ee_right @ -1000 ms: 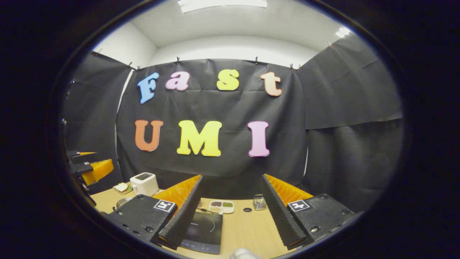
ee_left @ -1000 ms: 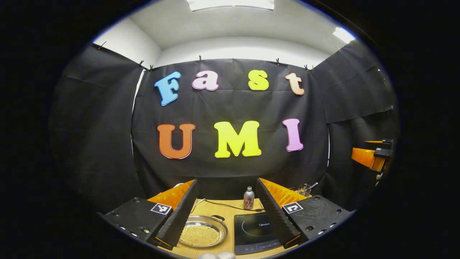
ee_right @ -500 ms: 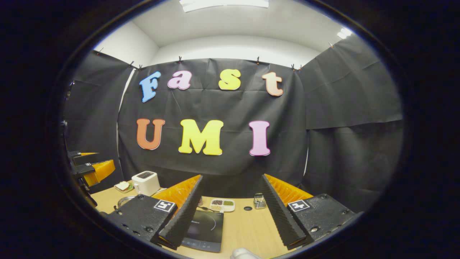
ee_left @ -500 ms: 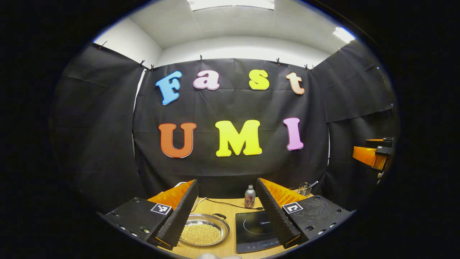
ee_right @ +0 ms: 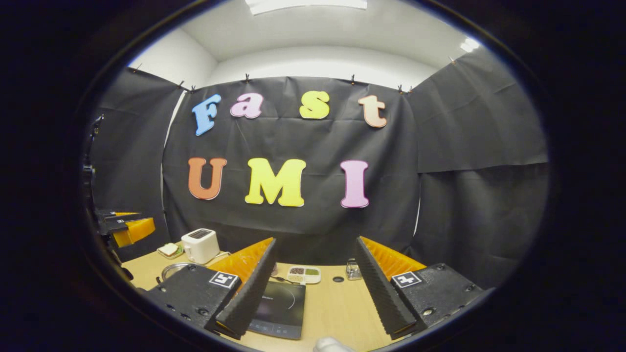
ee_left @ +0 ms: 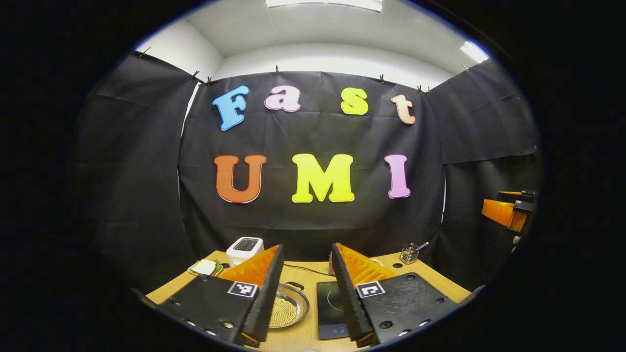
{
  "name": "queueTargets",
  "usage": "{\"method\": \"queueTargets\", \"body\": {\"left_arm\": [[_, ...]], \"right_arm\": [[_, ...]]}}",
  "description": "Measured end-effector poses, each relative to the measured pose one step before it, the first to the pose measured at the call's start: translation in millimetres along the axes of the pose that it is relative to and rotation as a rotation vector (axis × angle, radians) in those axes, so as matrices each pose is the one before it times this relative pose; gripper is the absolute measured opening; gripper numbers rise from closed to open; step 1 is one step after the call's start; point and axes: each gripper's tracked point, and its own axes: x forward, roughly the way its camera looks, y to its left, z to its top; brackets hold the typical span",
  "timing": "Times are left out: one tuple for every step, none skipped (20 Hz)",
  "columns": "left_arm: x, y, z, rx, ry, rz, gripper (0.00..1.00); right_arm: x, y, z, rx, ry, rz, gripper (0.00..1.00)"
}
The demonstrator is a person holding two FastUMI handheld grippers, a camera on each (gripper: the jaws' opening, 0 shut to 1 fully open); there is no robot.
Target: First push the handle of the pot to place it horizontally, then grasp the pot with both hands and set it on the induction cooktop.
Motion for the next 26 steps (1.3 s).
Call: {"method": "queueTargets", "body": {"left_arm": [[-0.67,2.05,-3.5,0.00056,0.00576,0.00339,0.36],[-0.12,4.45,-3.48,0.00187,0.00986,0.00953,0.27],[1.31,3.64,-7.13,-0.00418,0.02096,0.0082,0.07],[2.06,0.08,-12.9,-0.01658,0.03233,0.00033,0.12],[4.29,-0.89,-10.83,-0.0233,0.02825,-0.01225,0.03],[0.98,1.07,-9.98,-0.02352,0.03265,-0.01062,0.0],[4.9,-0.64,-14.45,-0.00904,0.03714,-0.00462,0.0],[-4.06,5.31,-13.71,-0.00116,0.05657,0.00073,0.01],[8.51,1.37,-21.81,-0.00565,0.05353,-0.02352,0.0],[8.09,-0.95,-19.96,-0.00896,0.07042,-0.01362,0.0],[6.1,2.58,-25.5,-0.01412,0.09302,-0.0153,0.0],[6.08,6.46,-16.61,0.00559,0.06611,0.00314,0.0],[6.36,10.82,-12.79,0.01819,0.04088,0.01588,0.0],[6.36,6.67,-18.59,0.01426,0.0692,0.01195,0.0],[7.88,5.83,-17.68,0.00156,0.06027,0.00446,0.0],[9.08,2.22,-15.23,-0.00488,0.05224,-0.00806,0.0],[7.69,4.21,-14.76,-0.00286,0.04884,0.00016,0.0],[6.2,7.05,-12.56,0.00181,0.04946,0.0054,0.0],[5.17,7.53,-7.74,0.00649,0.04,-0.00116,0.0],[7.33,8.43,-3.97,0.01683,0.02997,0.01161,0.0],[6.4,7.41,-5.18,0.01252,0.03341,0.00502,0.0],[5.64,6.82,-5.67,0.0112,0.03226,0.00681,0.0],[6.29,6.59,-4.77,0.00953,0.03228,0.00058,0.0],[7.32,6.15,-6.9,0.00534,0.03059,-0.00161,0.0],[6.71,4.86,-3.55,0.00978,0.03089,0.00191,0.0],[2.89,5.88,-3.0,0.01793,0.02214,0.01138,0.1]], "right_arm": [[-0.18,0.48,0.64,-0.00041,0.00143,0.00374,0.96],[-1.6,1.27,-1.59,-0.00403,0.00228,0.00313,0.96],[0.74,0.23,-0.83,-0.00423,0.00192,0.00351,0.96],[2.06,-0.3,-0.8,-0.00174,0.00412,0.00203,0.96],[0.78,1.34,-1.06,0.00273,0.00352,0.00519,0.96],[0.41,1.21,-3.07,0.00413,0.0063,0.0054,0.96],[0.75,0.97,-1.52,0.00291,0.00575,0.00587,0.96],[1.25,-0.24,-2.26,0.00207,0.00338,0.0047,0.96],[1.05,-0.2,-2.45,0.00008,0.00784,0.00113,0.97],[0.17,-1.11,-5.37,0.00176,0.01408,0.00182,0.96],[-0.03,0.98,-3.7,0.00222,0.01294,0.00674,0.96],[-0.53,-0.62,-3.11,0.00179,0.0079,0.00045,0.97],[-0.06,-3.15,-1.55,0.00343,-0.00094,-0.00511,0.97],[-0.02,-2.27,-3.8,0.00145,0.00876,-0.00253,0.97],[0.79,-1.09,-5.49,0.00035,0.01246,0.00289,0.99],[1.72,-2.89,-4.99,-0.00273,0.01631,-0.00441,0.99],[0.13,-4.73,-4.82,-0.00685,0.01683,-0.01059,0.96],[0.61,-3.38,-3.32,-0.00291,0.00577,-0.00566,0.96],[1.23,-2.6,-2.97,0.00041,0.00882,-0.00598,0.99],[-0.33,-2.24,-4.23,0.00341,0.00764,-0.00612,0.99],[0.23,-2.64,-4.13,0.00558,0.01043,-0.00992,0.97],[0.52,-1.18,-5.89,0.00738,0.01362,-0.00308,0.96],[-0.72,0.26,-4.64,0.00617,0.01119,0.00028,0.97],[-1.61,-1.89,-4.68,0.00158,0.00641,-0.00681,0.99],[-0.01,-4.06,-0.86,0.0006,0.00337,-0.01288,0.97],[0.0,-3.14,-3.57,0.00384,0.00654,-0.00935,0.96]]}}
